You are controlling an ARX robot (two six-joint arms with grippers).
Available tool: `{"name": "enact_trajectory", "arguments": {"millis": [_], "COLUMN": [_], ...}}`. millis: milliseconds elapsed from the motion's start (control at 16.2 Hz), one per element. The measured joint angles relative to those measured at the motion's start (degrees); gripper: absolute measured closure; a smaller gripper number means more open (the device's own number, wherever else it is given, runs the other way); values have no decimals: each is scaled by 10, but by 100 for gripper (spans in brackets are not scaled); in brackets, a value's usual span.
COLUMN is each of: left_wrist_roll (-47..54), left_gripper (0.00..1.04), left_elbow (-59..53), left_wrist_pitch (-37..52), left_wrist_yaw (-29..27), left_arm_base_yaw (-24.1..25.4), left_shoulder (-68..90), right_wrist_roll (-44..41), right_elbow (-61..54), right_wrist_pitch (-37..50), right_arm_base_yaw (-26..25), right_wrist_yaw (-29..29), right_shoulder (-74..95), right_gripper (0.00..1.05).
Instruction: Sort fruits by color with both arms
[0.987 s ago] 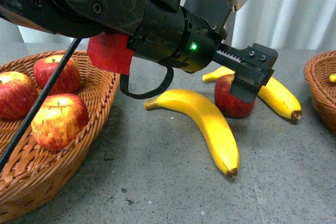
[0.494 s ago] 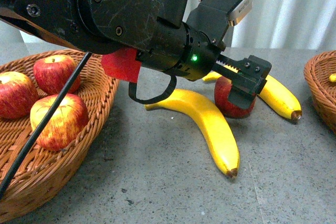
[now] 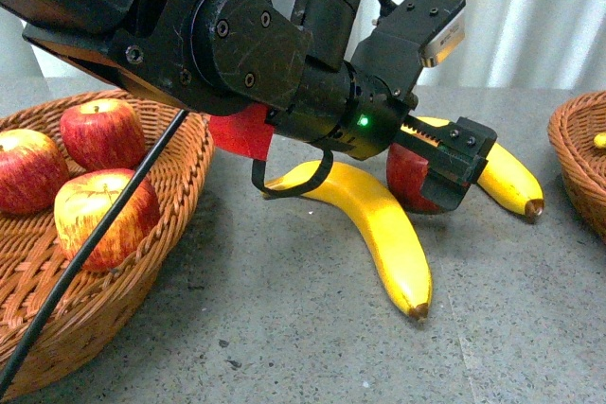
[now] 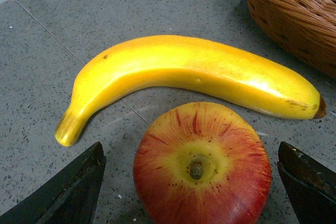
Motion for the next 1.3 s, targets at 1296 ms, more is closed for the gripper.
{"name": "enact_trajectory", "arguments": {"millis": [1296], "left_wrist_roll": [2], "left_gripper": [36], "left_elbow": [1], "left_wrist_pitch": [0], "left_wrist_yaw": [-89], "left_arm_base_yaw": [39], "left_shoulder": [-113], "right_wrist_roll": [0], "right_elbow": [0], "right_wrist_pitch": [0], "right_arm_base_yaw": [0], "right_wrist_yaw": [0], "right_shoulder": [0], "right_gripper": [7]}}
